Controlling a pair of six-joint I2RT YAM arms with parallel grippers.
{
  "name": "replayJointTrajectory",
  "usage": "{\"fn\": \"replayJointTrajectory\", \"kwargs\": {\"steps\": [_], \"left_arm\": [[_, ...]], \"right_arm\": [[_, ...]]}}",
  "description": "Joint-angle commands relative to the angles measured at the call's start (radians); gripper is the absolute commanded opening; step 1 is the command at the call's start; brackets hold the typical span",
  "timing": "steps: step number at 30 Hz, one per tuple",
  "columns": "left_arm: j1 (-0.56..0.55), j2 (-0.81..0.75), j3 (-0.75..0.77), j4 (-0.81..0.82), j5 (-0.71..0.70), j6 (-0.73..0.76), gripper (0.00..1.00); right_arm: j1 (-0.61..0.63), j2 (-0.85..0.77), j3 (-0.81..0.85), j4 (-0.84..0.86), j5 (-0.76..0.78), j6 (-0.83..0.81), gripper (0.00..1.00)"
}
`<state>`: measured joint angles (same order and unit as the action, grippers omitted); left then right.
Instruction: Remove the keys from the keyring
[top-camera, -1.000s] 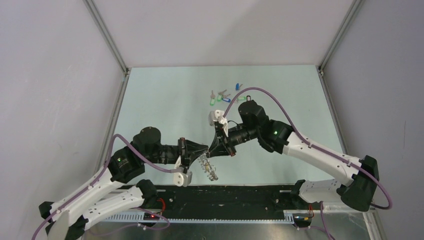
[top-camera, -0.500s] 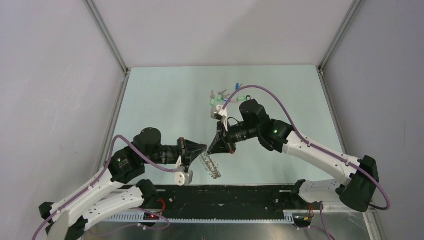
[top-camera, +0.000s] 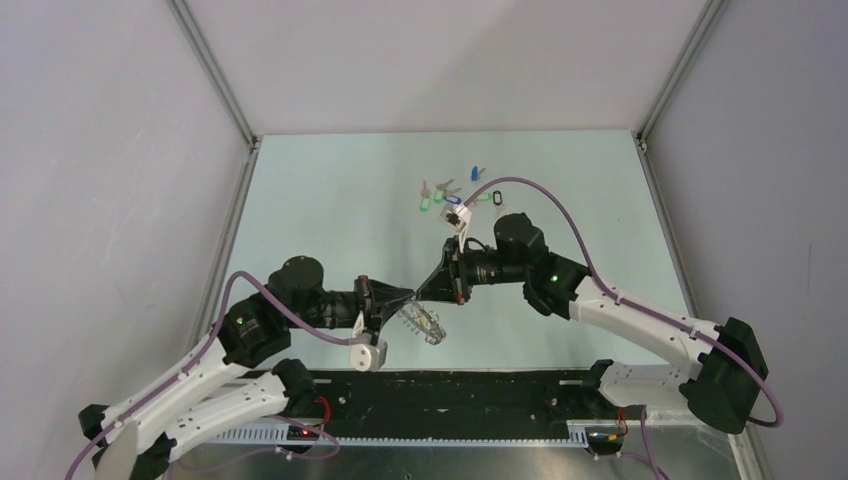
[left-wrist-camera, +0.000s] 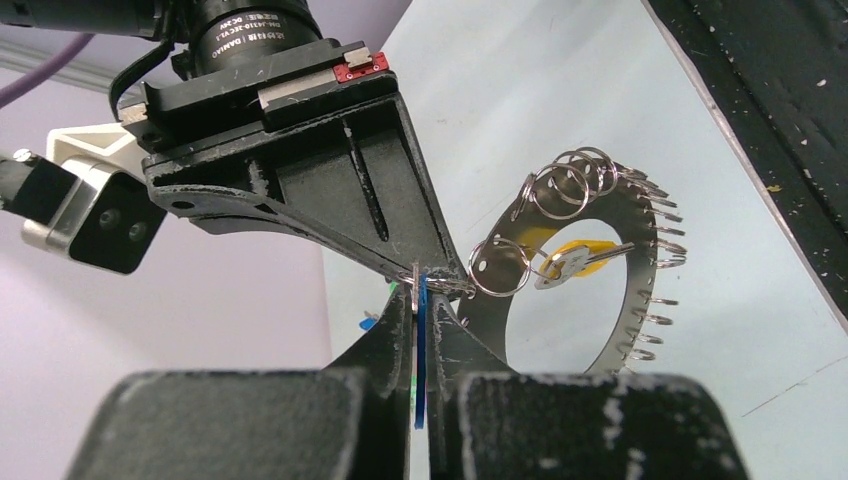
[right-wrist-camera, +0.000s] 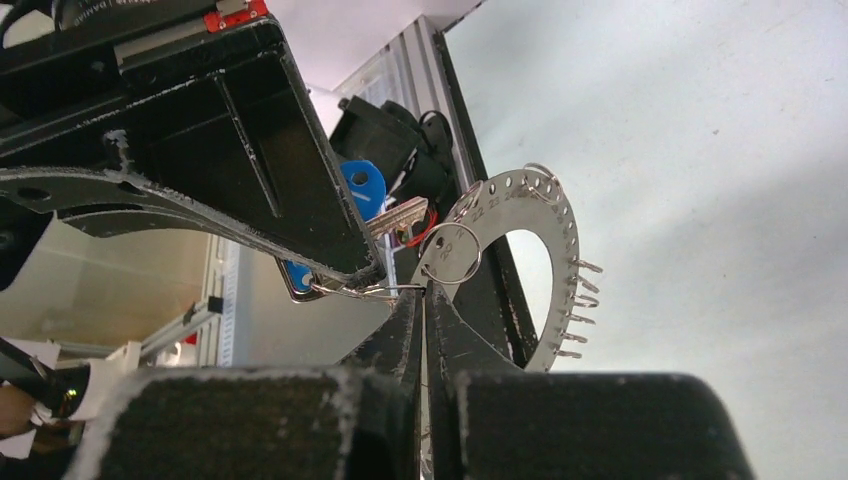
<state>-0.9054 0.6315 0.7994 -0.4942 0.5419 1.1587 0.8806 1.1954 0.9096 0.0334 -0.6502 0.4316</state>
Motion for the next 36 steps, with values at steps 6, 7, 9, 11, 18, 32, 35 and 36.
{"fn": "replayJointTrajectory", "kwargs": {"steps": [6,7,9,11,18,32,35,36], "left_arm": [[-0.011,-0.027,0.013,0.082,0.094,0.012,0.0],[-0.011,-0.027,0.012,0.083,0.093,0.012,0.0],[-0.01,-0.026,0.01,0.084,0.094,0.012,0.0],[-0.012,-0.026,0.008,0.084,0.094,0.012,0.0],[-0.017,-0.02,-0.006,0.084,0.092,0.012,0.0],[-0.02,-0.028,-0.007,0.084,0.07,0.006,0.0],[-0.021,-0.031,-0.006,0.084,0.072,0.004,0.0],[-0.02,-0.032,-0.005,0.084,0.074,0.004,0.0]], "right_arm": [[-0.017,-0.041,-0.058,0.194,0.2,0.164,0.0],[-0.016,-0.05,-0.065,0.205,0.22,0.188,0.0],[-0.016,-0.062,-0.088,0.24,0.246,0.22,0.0],[-0.015,-0.074,-0.105,0.265,0.274,0.249,0.0],[-0.017,-0.09,-0.136,0.358,0.292,0.387,0.0],[-0.032,-0.116,-0.218,0.492,0.267,0.544,0.33],[-0.032,-0.18,-0.218,0.393,0.299,0.348,0.38],[-0.032,-0.192,-0.218,0.371,0.305,0.305,0.39]]}}
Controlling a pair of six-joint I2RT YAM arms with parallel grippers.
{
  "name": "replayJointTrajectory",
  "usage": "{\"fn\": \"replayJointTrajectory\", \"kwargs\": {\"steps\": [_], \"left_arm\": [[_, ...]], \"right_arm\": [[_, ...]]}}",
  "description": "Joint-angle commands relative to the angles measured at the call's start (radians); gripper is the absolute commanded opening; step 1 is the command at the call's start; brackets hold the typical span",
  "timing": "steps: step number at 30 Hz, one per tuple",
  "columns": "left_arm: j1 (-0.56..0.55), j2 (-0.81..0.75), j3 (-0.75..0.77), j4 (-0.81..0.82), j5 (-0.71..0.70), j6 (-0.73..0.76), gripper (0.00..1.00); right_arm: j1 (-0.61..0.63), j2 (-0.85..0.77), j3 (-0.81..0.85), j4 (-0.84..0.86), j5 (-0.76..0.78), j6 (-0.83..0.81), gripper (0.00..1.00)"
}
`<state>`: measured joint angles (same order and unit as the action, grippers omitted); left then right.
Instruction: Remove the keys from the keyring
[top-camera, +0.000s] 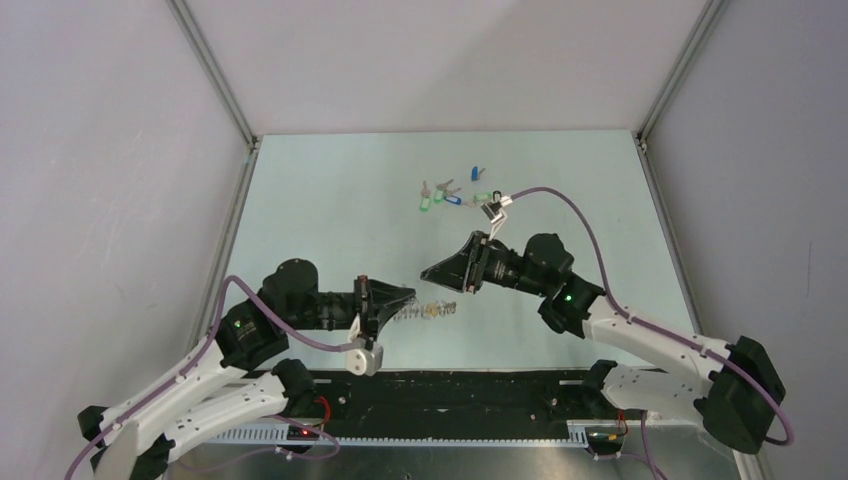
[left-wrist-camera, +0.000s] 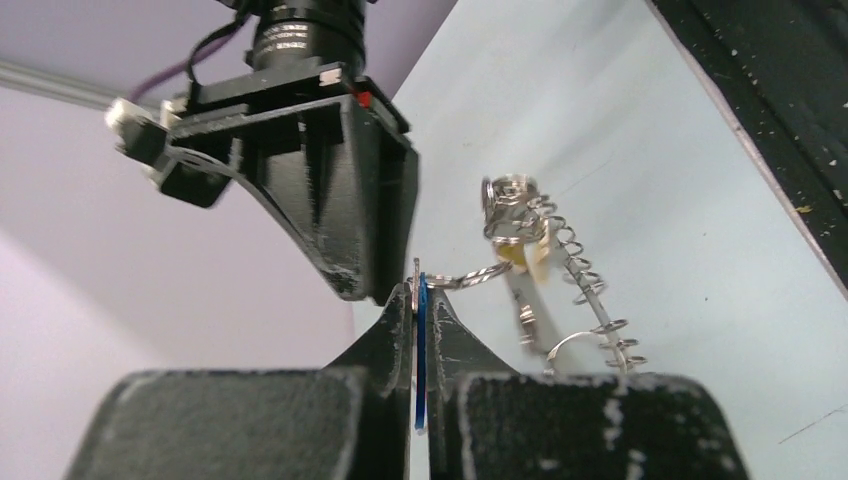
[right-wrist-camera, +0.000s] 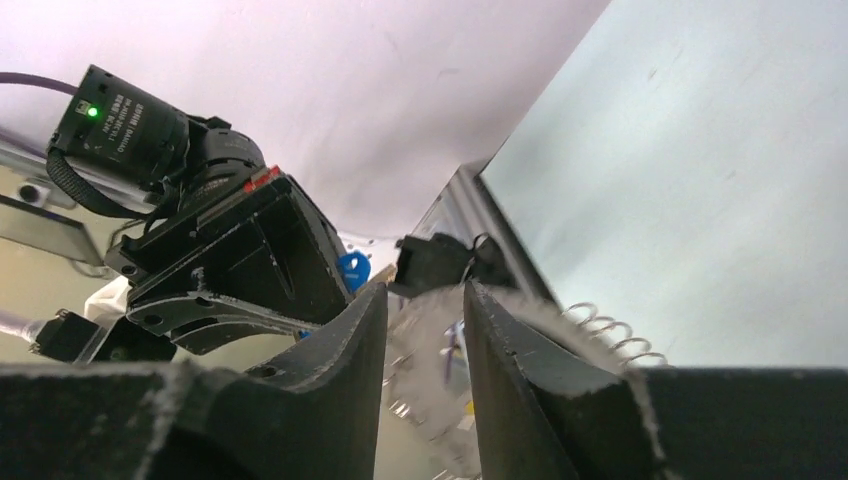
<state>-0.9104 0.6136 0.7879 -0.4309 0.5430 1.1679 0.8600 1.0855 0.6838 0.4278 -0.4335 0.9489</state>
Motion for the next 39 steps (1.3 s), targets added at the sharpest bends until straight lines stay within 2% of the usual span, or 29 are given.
{"fn": "replayJointTrajectory", "kwargs": {"steps": [1,6,9,11,15,20,28,39], "left_arm": [[-0.016,-0.014,0.007,0.022,0.073,-0.005,0.0],[-0.016,-0.005,0.012,0.023,0.097,-0.006,0.0],[-0.015,0.005,0.016,0.021,0.123,-0.012,0.0],[-0.015,0.01,0.019,0.022,0.148,-0.014,0.0],[-0.015,0.015,0.03,0.022,0.168,-0.011,0.0],[-0.015,0.017,0.041,0.023,0.182,-0.008,0.0],[-0.015,0.029,0.057,0.022,0.177,0.007,0.0],[-0.015,0.023,0.043,0.021,0.118,0.074,0.01]], "right_arm": [[-0.012,-0.106,0.008,-0.065,0.101,-0.293,0.4],[-0.007,-0.175,0.004,-0.145,0.089,-0.604,0.4],[0.008,-0.196,-0.01,-0.13,-0.032,-0.886,0.4],[0.013,-0.207,-0.014,-0.127,-0.082,-1.011,0.4],[0.005,-0.199,-0.013,-0.094,-0.158,-1.137,0.39],[0.002,-0.15,0.0,-0.058,-0.261,-1.176,0.37],[0.022,-0.114,0.021,-0.097,-0.407,-1.169,0.37],[0.038,-0.063,0.03,-0.009,-0.44,-1.032,0.41]]}}
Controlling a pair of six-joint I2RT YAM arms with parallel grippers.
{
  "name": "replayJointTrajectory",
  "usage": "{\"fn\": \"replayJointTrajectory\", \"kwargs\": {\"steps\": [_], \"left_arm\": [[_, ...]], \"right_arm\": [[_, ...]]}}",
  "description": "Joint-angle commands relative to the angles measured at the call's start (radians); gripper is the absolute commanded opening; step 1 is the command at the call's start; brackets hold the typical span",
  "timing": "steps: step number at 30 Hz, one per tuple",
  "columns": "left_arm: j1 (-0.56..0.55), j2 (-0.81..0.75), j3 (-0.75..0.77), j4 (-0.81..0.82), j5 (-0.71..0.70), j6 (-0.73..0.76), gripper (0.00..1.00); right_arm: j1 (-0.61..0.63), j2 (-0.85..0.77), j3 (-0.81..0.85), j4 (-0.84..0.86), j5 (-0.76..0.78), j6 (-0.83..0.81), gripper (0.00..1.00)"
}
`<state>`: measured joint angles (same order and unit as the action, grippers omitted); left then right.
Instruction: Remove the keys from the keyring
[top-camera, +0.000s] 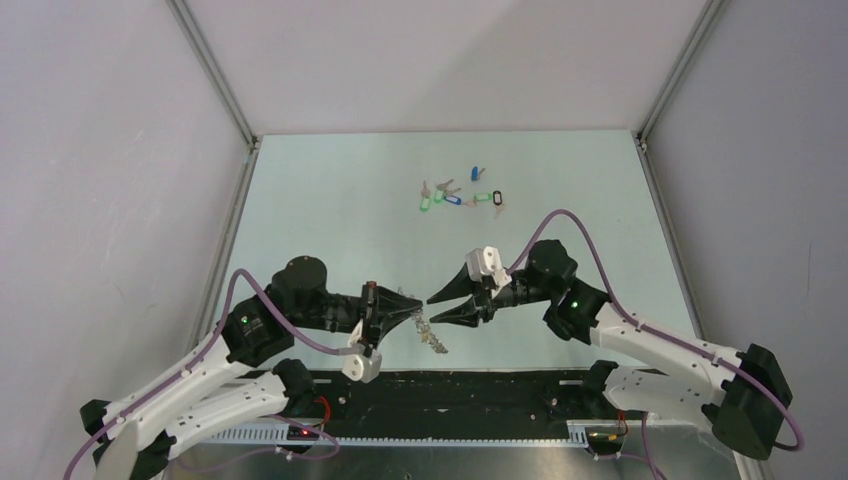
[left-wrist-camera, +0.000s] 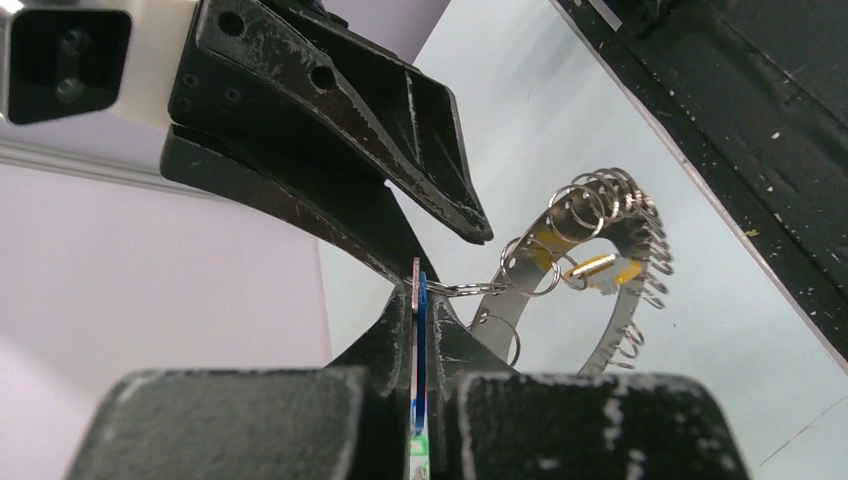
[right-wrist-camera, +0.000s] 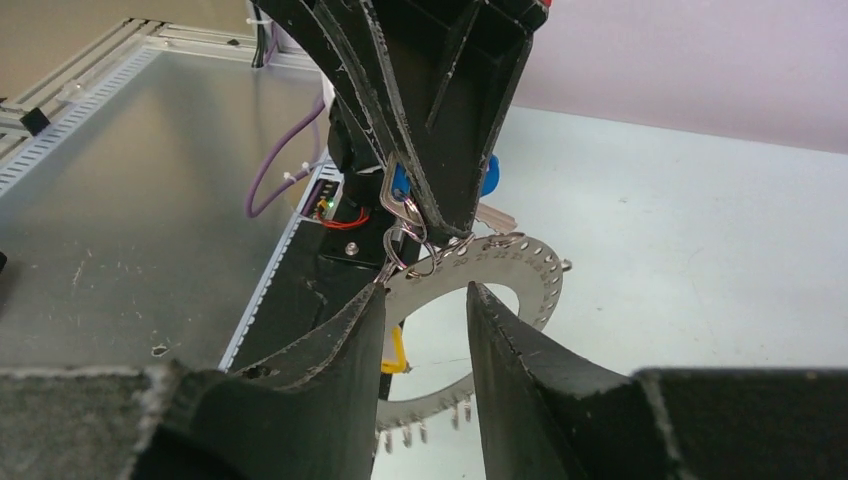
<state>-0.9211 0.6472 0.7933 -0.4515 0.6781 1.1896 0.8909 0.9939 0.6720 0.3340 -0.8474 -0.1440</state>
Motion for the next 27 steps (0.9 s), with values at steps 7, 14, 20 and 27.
{"fn": "replayJointTrajectory", "kwargs": {"steps": [7,14,20,27], "left_arm": [[-0.005,-0.019,0.045,0.042,-0.035,0.068,0.0],[-0.005,-0.01,0.045,0.033,-0.034,0.09,0.0],[-0.006,-0.01,0.052,0.03,-0.053,0.107,0.0],[-0.005,-0.006,0.071,0.03,-0.068,0.123,0.0]], "right_arm": [[0.02,0.069,0.065,0.144,-0.009,0.085,0.42],[0.028,0.103,0.083,0.192,-0.029,0.13,0.42],[0.041,0.13,0.09,0.186,-0.038,0.137,0.41],[0.044,0.146,0.09,0.179,-0.032,0.141,0.34]]}}
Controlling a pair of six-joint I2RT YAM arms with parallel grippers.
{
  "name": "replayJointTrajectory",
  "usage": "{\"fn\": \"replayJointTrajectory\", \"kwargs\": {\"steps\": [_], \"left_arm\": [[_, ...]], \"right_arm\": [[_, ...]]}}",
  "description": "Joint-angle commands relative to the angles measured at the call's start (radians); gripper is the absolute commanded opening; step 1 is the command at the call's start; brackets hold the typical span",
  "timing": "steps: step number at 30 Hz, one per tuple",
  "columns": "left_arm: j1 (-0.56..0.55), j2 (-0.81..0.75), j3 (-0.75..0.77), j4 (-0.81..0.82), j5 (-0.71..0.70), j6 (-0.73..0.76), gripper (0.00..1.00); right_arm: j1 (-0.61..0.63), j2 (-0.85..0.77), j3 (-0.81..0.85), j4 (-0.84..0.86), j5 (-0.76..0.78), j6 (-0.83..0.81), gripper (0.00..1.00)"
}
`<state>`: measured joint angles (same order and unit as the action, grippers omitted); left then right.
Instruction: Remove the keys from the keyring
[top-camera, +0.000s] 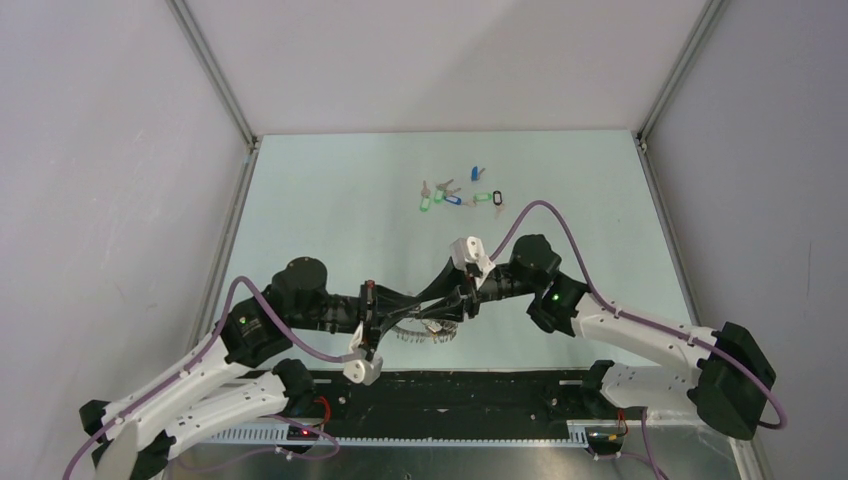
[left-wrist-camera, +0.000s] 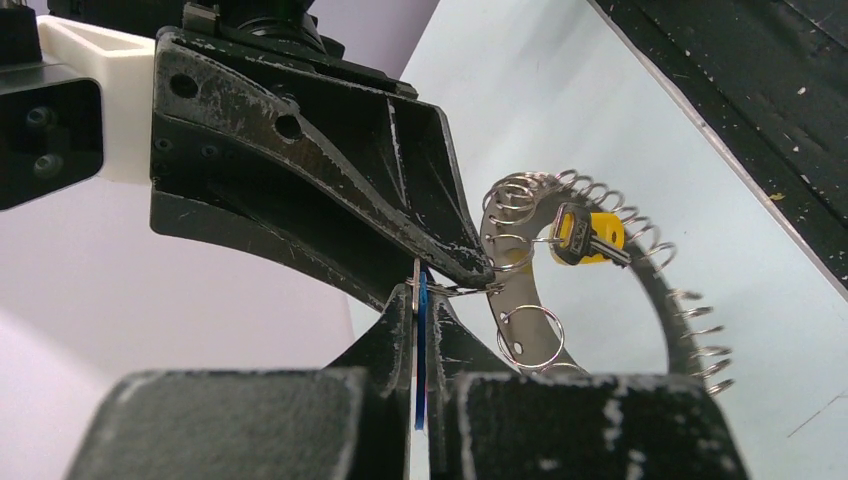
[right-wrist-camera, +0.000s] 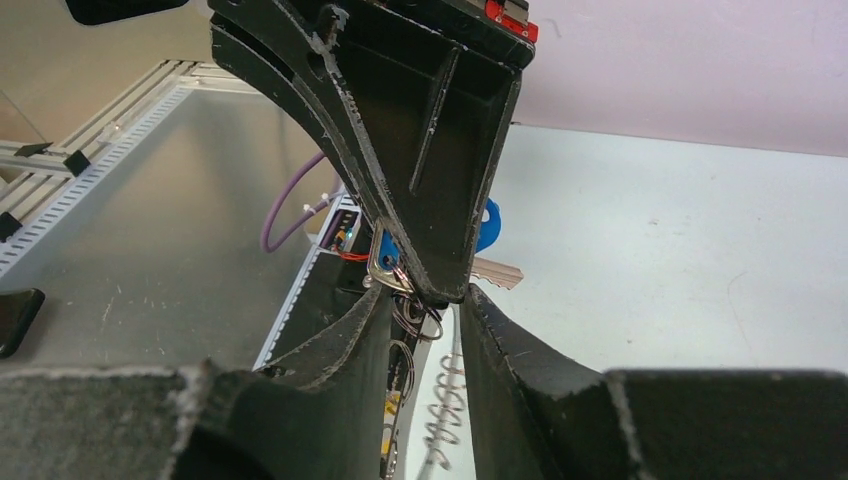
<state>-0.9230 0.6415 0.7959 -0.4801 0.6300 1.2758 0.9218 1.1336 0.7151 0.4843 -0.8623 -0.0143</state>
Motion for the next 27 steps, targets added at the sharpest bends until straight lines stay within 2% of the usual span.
{"fn": "replayJointTrajectory", "kwargs": {"steps": [1,6,10,13,16,24,27], "left_arm": [[-0.003,0.0,0.07,0.059,-0.023,0.04,0.0],[-0.005,0.005,0.091,0.06,-0.055,0.052,0.0],[-0.004,0.035,0.104,0.059,-0.088,0.077,0.0],[-0.004,0.061,0.109,0.06,-0.129,0.099,0.0],[0.005,0.101,0.126,0.059,-0.163,0.113,0.0],[0.064,0.194,0.192,0.06,-0.134,0.127,0.0],[0.077,0.217,0.217,0.06,-0.128,0.136,0.0]], "right_arm": [[0.013,0.007,0.047,0.019,-0.014,0.011,0.34],[0.012,0.005,0.047,-0.009,-0.005,0.011,0.33],[-0.002,0.002,0.047,-0.009,-0.006,0.011,0.23],[-0.03,0.005,0.047,-0.001,-0.011,0.043,0.19],[-0.06,0.011,0.048,0.017,-0.024,0.064,0.26],[-0.139,0.046,0.078,0.042,-0.086,0.092,0.42],[-0.164,0.053,0.086,0.044,-0.116,0.095,0.36]]}}
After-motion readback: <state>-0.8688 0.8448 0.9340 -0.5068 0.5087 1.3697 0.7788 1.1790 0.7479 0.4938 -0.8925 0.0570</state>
